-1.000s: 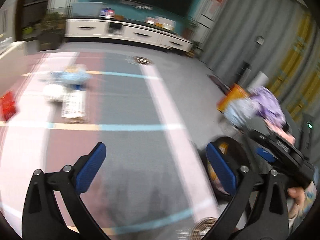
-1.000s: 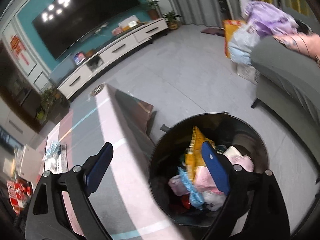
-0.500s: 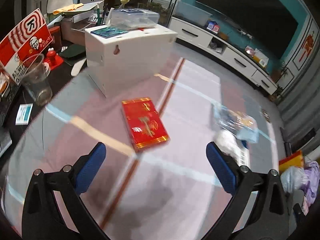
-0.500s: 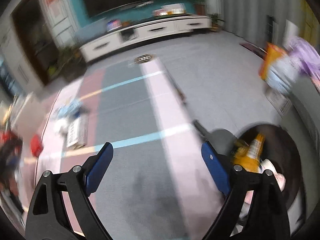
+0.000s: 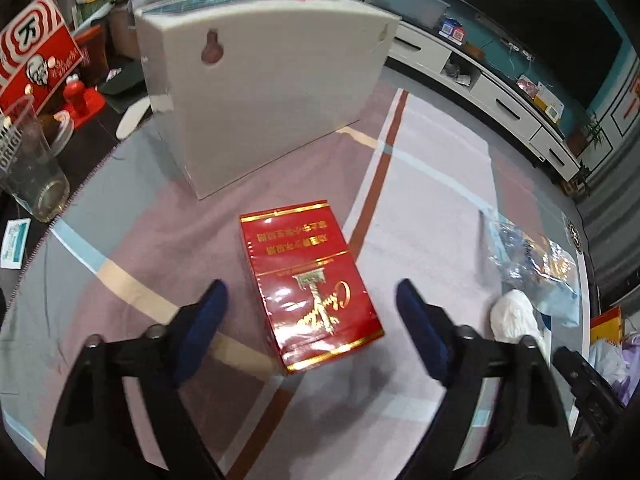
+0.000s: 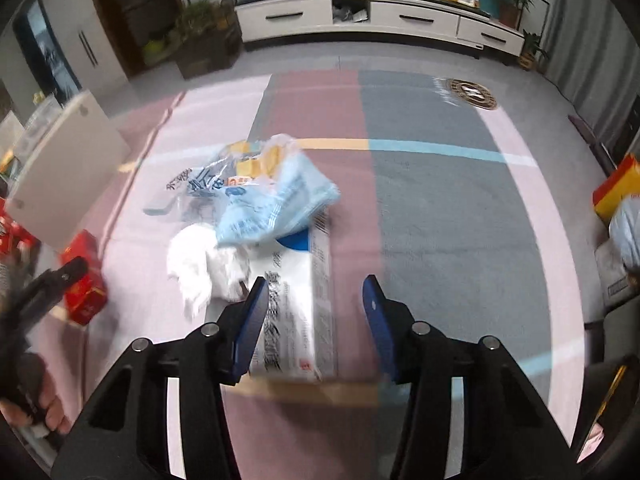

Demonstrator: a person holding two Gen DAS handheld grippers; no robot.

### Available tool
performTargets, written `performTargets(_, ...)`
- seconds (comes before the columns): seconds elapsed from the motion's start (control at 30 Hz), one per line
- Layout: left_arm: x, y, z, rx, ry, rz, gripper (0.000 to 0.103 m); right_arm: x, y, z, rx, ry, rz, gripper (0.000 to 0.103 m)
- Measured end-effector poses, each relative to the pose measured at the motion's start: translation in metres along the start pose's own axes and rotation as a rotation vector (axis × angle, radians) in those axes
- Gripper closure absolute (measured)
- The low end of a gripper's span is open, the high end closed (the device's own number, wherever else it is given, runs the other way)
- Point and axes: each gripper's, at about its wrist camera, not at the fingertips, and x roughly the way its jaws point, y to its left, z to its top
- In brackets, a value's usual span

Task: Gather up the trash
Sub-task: 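Grasp the red cigarette box with the left gripper while the right grasps the white medicine box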

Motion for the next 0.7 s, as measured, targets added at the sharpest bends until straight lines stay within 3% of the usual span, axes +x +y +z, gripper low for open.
performTargets(0.07,0.008,0.004,0.0,-0.016,0.031,-0.021,0.031,0.011,0.004,0.004,0.005,0.015,0.005,0.053)
performTargets(0.1,0.006,0.003,0.0,-0.004,0.01,-0.014,0.037,0.016,0.004,0.005,0.011,0.019,-0.006,0.053)
performTargets(0.4,0.003,0.008,-0.006,-0.034,-0.001,-0.035,0.039,0.023,0.019,0.006,-0.044,-0.002,-0.023,0.052)
performTargets(0.7,-0.031,0.014,-0.035,-0.059,-0.002,-0.148,0.039,0.027,0.018,0.001,-0.061,0.034,-0.022,0.048)
